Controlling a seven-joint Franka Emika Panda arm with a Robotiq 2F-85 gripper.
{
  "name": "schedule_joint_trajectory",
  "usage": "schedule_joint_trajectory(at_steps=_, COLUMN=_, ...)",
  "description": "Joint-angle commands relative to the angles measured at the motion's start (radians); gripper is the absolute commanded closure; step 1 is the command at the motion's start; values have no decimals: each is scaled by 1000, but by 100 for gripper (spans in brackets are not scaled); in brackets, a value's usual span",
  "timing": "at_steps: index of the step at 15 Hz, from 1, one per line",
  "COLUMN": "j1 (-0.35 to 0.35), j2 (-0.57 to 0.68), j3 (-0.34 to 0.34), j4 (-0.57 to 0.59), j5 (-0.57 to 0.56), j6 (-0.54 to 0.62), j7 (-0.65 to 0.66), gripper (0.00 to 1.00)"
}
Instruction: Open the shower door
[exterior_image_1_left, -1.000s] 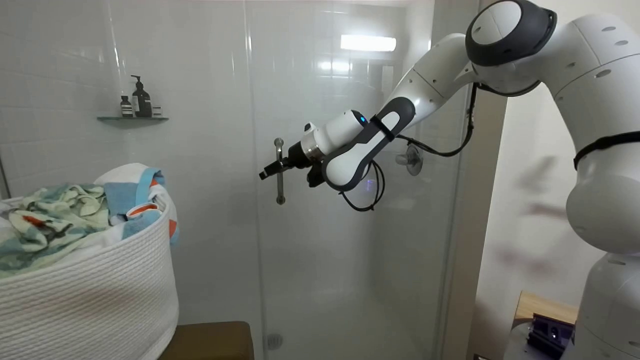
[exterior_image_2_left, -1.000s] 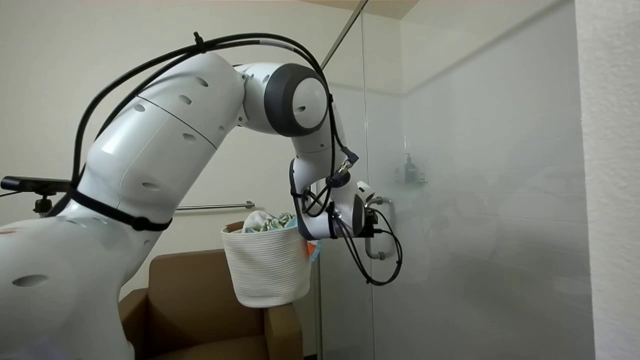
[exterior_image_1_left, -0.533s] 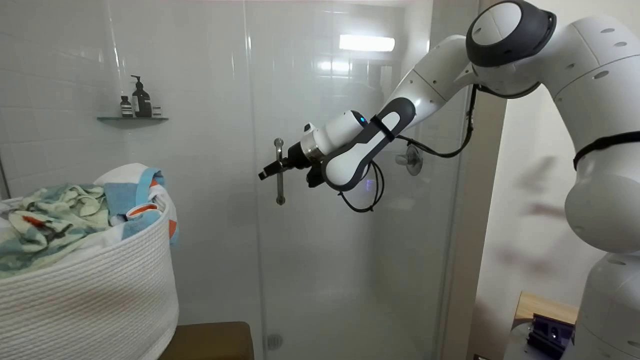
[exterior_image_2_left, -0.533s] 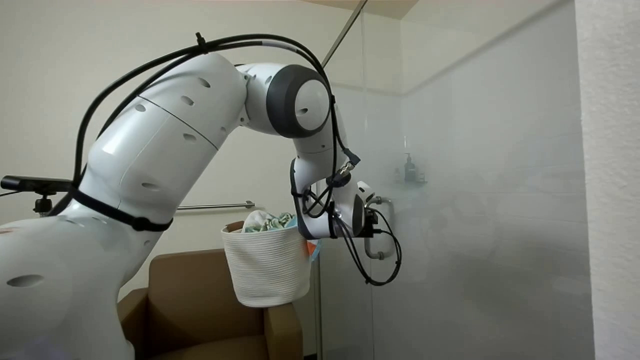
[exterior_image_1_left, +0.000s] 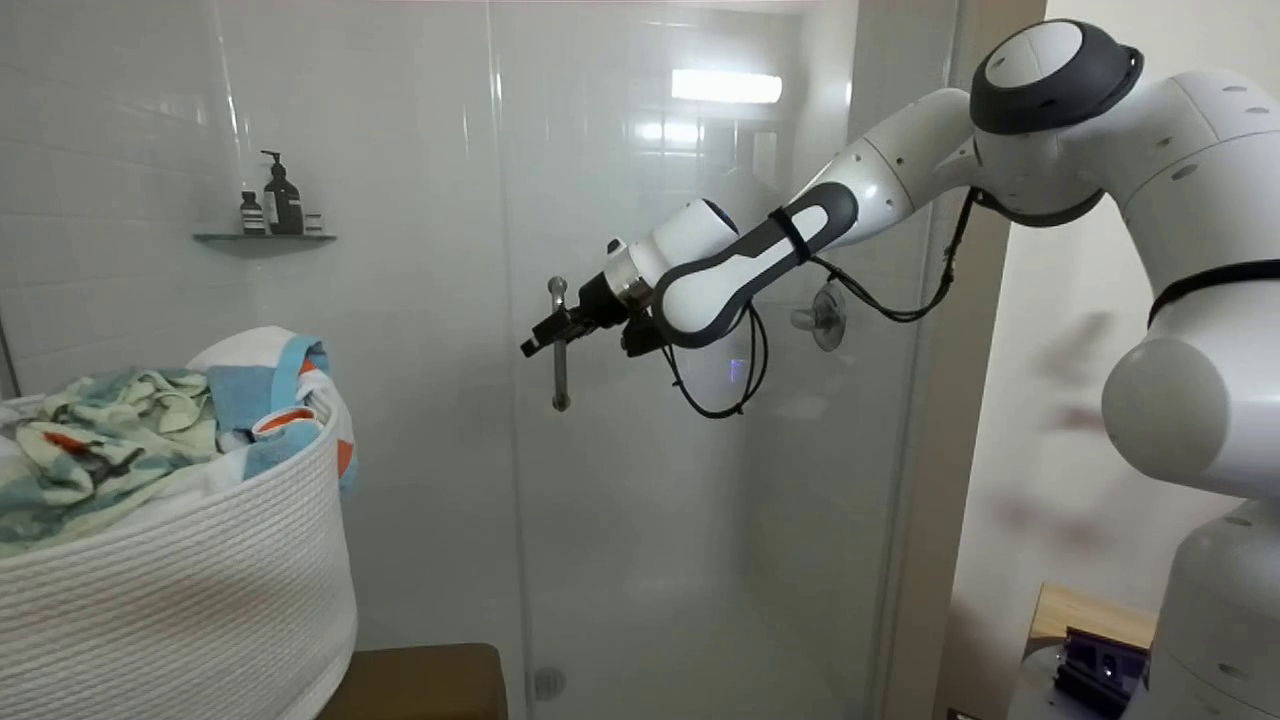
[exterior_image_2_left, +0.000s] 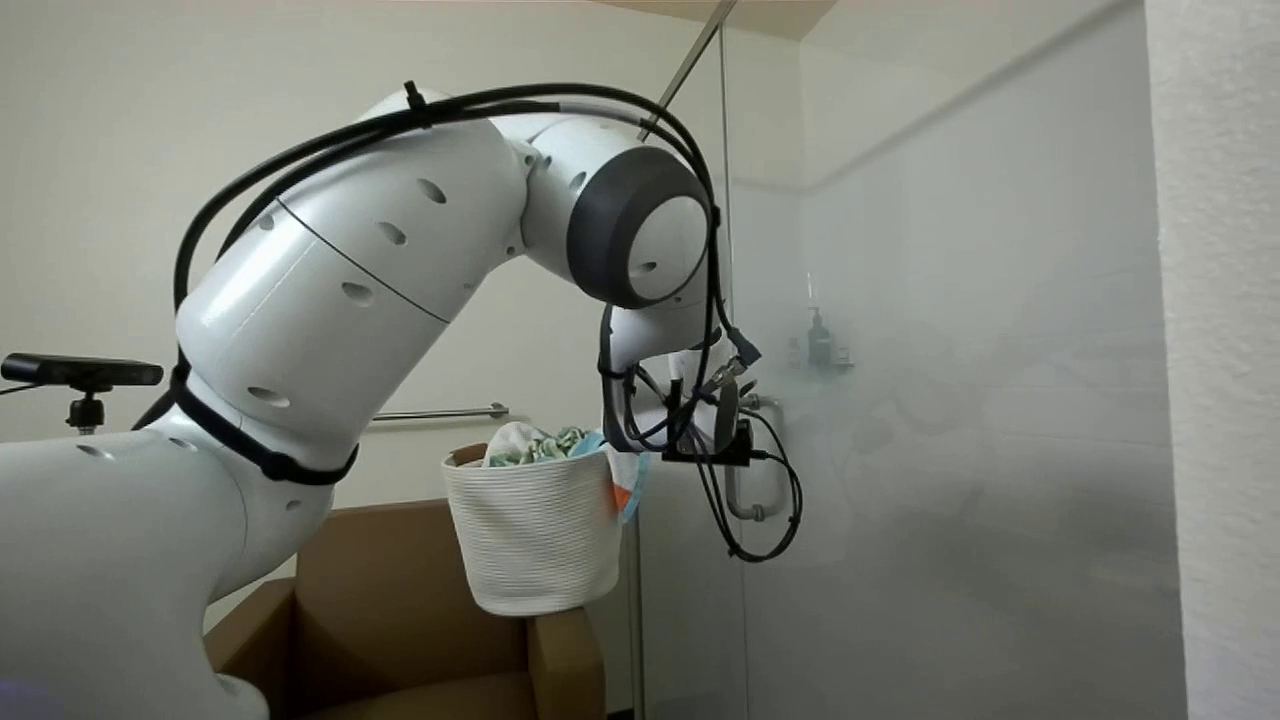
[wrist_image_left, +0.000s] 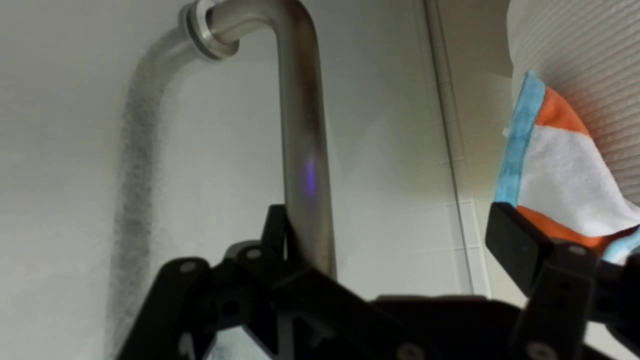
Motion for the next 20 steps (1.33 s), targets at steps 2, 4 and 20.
schedule_joint_trajectory(at_steps=2, j1=-135, j2=144, j3=217, j4=-65, j5=-12, j6=-123, j7=-143, gripper=0)
schedule_joint_trajectory(at_steps=4, j1=-178, j2=188, j3=263, j4=-75, j5=-8, j6=-168, j7=-206, gripper=0)
schedule_joint_trajectory(at_steps=20, j1=-486, j2=229, j3=535, j4=-399, j5=205, j6=-309, j7=-602, gripper=0)
